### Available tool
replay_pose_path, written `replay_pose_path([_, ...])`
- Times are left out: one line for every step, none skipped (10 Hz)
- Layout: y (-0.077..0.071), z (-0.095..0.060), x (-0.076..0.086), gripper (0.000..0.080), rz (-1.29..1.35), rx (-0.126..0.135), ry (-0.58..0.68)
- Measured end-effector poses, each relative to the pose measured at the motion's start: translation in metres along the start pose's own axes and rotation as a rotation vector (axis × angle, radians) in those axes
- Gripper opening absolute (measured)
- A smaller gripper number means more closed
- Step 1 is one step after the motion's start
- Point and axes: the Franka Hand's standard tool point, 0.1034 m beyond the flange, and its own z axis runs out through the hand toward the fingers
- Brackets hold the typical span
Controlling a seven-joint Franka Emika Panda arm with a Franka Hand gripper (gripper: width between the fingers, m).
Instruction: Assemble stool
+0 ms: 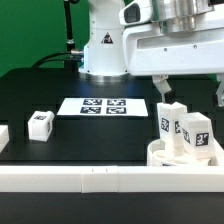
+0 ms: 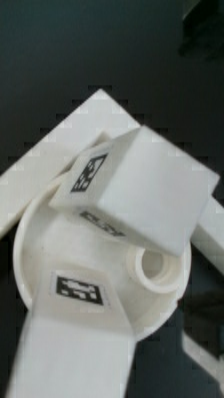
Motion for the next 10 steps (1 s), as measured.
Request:
replay_pose_path([0.0005, 0.0002, -0.0006, 0.0648, -0.137, -0.003, -0.005])
replay_pose_path([0.0005, 0.0003, -0.0033, 0.0648, -0.258, -0.01, -0.022])
replay_pose_path([-0.005, -0.0018, -0.0044, 0.0648, -0.405, -0.011, -0.016])
replay_pose_path([-0.0072, -0.0021, -0.0066, 0.0648, -0.524, -0.009, -0.021])
replay_pose_path([-0.007, -0.0014, -0.008, 0.0648, -0.676, -0.008, -0.028])
replay_pose_path([-0.0059, -0.0014, -0.007, 0.0648, -0.772, -0.009, -0.027])
replay_pose_path([-0.0046, -0.0014, -0.006, 0.0648, -0.864, -0.014, -0.027])
replay_pose_path([-0.0041, -0.0012, -0.0058, 0.0648, -0.918, -0.014, -0.027])
replay_pose_path([-0.0024, -0.0013, -0.0043, 0.0648, -1.047, -0.023, -0.028])
replay_pose_path([-0.0015, -0.0006, -0.004, 0.0648, -1.164, -0.035, -0.029])
